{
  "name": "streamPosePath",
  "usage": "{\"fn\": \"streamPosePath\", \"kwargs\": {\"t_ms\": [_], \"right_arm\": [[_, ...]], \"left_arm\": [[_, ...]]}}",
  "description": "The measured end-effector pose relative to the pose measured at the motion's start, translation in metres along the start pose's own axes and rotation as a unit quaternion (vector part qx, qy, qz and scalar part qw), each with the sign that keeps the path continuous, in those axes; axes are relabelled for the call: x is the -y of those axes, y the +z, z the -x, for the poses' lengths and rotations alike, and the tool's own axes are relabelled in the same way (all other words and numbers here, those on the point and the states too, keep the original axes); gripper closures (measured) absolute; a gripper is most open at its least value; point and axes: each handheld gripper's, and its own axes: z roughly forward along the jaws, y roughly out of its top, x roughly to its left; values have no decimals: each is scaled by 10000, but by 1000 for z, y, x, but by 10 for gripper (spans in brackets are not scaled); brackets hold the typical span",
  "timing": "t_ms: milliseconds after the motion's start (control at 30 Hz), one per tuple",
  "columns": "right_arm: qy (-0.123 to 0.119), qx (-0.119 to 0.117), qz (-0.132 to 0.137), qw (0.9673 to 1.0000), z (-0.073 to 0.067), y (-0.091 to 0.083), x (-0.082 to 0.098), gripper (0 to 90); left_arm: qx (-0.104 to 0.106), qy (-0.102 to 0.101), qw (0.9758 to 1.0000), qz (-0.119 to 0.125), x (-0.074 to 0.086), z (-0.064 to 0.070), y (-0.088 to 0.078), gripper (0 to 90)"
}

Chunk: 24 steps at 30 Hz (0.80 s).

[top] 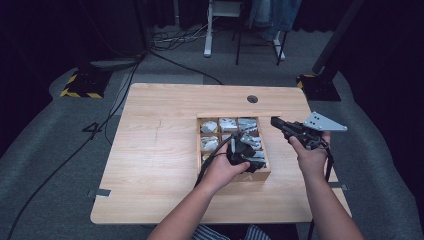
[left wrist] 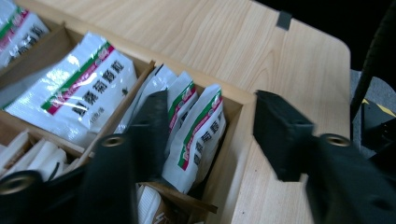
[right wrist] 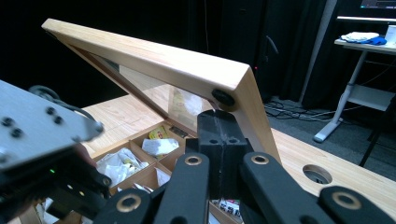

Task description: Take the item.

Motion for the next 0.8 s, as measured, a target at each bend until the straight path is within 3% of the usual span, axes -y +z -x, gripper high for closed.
{"fn": "streamPosePath", "kwargs": {"t_ms": [67,267,367,500,633,667,800], "right_arm": [[11,-2,6,10000,1,0,0,900],[27,-9,10,10000,2,-1,0,900],[41,-14,17,10000,2,-1,0,900],[40,-12,13,10000,2,-1,0,900],[45,-7,20,10000,2,-1,0,900],[47,-8,23,10000,2,-1,0,900],[44,-10,22,10000,2,-1,0,900]], "left_arm": [[-70,-91,9999,-85,0,-1,2,577],[33,-291,9994,-193,0,-7,6,671],[79,-268,9990,-336,1,-7,9,684],[123,-399,9983,-407,3,-10,13,700],[149,-411,9978,-508,4,-10,19,767],[256,-447,9970,-585,5,-11,20,814],[276,-365,9974,-559,5,-11,20,875]]}}
